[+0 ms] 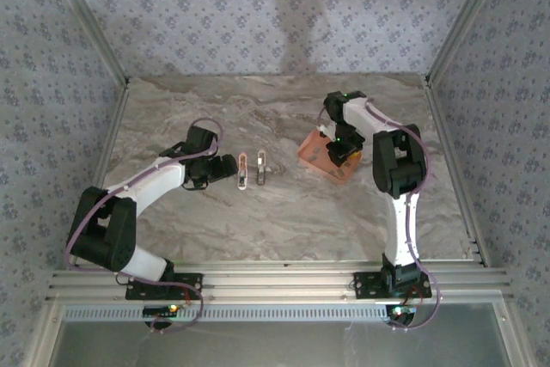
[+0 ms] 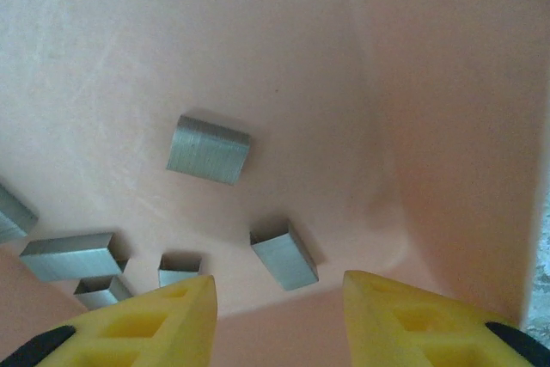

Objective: Load the staples into the stapler

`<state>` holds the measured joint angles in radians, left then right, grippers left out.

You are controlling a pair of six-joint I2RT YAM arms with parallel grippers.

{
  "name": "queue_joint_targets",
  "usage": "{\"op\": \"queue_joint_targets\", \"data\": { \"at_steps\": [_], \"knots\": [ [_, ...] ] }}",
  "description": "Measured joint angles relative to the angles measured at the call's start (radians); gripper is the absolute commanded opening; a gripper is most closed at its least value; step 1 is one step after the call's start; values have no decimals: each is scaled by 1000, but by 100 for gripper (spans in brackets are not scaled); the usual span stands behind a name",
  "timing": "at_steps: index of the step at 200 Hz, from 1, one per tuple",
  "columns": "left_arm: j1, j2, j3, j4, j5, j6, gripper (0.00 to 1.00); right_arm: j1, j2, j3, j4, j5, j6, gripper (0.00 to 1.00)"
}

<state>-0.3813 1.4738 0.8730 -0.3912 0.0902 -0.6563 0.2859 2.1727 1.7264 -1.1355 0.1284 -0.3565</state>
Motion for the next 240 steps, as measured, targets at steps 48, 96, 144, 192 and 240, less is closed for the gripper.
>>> {"op": "queue_joint_targets", "data": {
  "at_steps": [48, 96, 144, 192, 240],
  "knots": [
    [0, 1, 0, -2, 0, 0, 84, 0, 10, 0, 8, 0, -4, 37],
    [0, 1, 0, -2, 0, 0, 84, 0, 39, 0, 18, -1, -4, 33],
    [0, 1, 0, -2, 0, 0, 84, 1, 39, -2, 27, -2, -3, 24],
    [0, 1, 0, -3, 0, 0, 84, 2, 24, -24, 56, -1, 9, 22],
    [0, -16, -7, 4, 4, -3, 84, 10, -89, -115, 149, -10, 68, 21]
  ]
}}
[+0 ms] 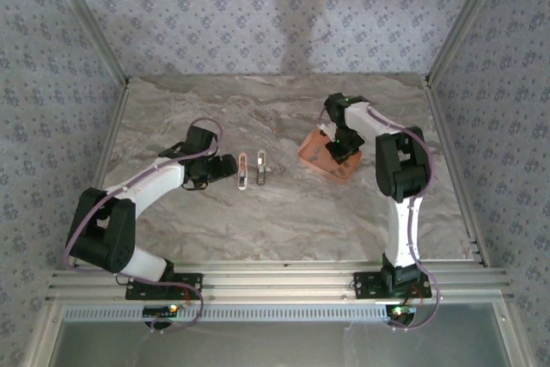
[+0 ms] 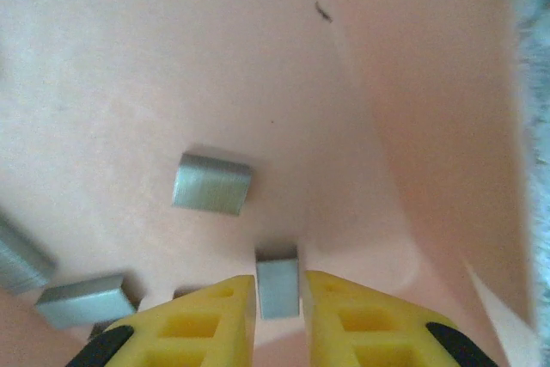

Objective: Load the staples into the stapler

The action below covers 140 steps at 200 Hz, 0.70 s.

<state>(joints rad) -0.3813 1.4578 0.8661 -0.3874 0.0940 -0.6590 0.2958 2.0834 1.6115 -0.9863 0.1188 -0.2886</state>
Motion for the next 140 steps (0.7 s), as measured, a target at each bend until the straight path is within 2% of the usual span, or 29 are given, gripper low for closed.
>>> {"op": "queue_joint_targets", "data": {
  "at_steps": [48, 69, 103, 140],
  "knots": [
    [0, -102, -67, 44, 25, -5, 84, 58, -262, -139, 109, -11, 116, 21],
    [0, -132, -85, 60, 34, -3, 84, 103, -340, -189, 122, -11, 173, 26],
    [0, -145, -89, 79, 45, 4, 84, 99, -329, -187, 82, -8, 230, 30],
    [0, -145, -95, 89, 48, 3, 84, 38, -203, -97, 8, 0, 275, 31]
  ]
}}
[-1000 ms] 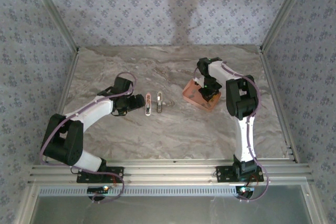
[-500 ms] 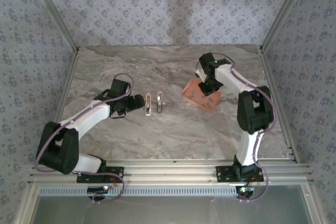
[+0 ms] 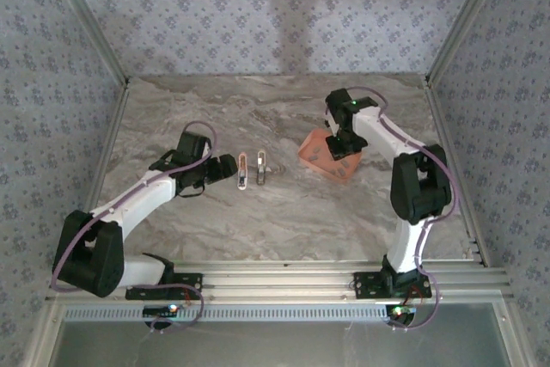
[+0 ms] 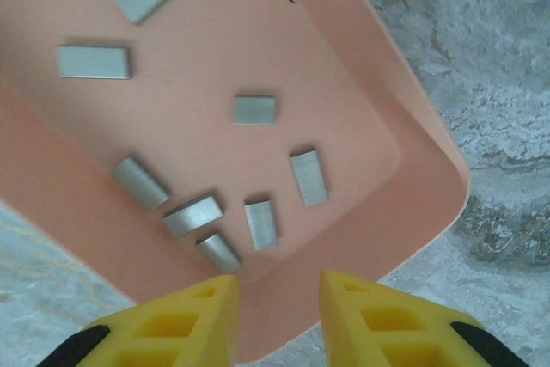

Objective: Load the staples into the stapler

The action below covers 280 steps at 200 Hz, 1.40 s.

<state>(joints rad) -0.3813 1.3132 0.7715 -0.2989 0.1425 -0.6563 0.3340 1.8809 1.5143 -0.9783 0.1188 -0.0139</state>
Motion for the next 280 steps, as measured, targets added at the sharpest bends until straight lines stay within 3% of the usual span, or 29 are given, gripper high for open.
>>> {"op": "queue_joint_targets", "data": {
  "at_steps": [54, 183, 280],
  "knots": [
    [0, 0, -13, 6, -1, 0, 84, -27, 143, 89, -65, 13, 19, 31],
    [0, 37, -13, 11, 0, 0, 84, -40, 295, 187, -114, 18, 18, 29],
    [0, 50, -13, 19, 0, 0, 84, -56, 325, 198, -121, -7, 19, 18]
  ]
}}
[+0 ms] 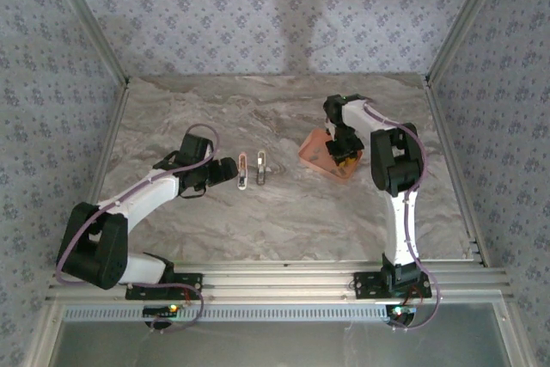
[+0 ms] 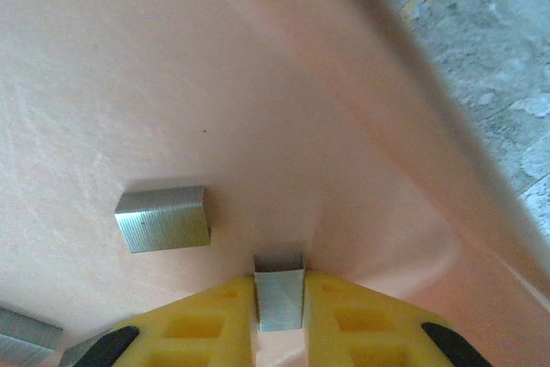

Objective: Load the staples into the stapler

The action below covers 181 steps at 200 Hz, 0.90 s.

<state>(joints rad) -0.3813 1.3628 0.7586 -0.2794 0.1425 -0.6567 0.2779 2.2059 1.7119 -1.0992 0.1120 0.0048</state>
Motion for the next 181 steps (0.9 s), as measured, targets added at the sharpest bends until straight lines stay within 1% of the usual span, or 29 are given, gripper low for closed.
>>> {"op": "queue_joint_targets", "data": {
  "at_steps": [27, 65, 86, 106, 133, 153, 181],
  "knots": [
    [0, 0, 0, 1, 0, 0, 84, -2, -9, -14, 14, -3, 3, 17],
    [0, 0, 0, 1, 0, 0, 84, -2, -70, -73, 76, 7, 11, 17],
    [0, -2, -2, 4, 2, 0, 84, 3, -132, -84, 99, 32, 20, 16],
    [0, -21, -16, 16, 4, 0, 85, 24, -232, -107, 122, 57, 41, 16],
    [0, -70, -45, 34, 8, 0, 85, 108, -393, -176, 165, 95, 95, 17],
    [0, -105, -64, 51, 12, 0, 85, 203, -496, -249, 207, 122, 162, 17],
    [0, -132, -93, 84, 27, 2, 84, 335, -591, -359, 267, 159, 275, 17]
  ]
}}
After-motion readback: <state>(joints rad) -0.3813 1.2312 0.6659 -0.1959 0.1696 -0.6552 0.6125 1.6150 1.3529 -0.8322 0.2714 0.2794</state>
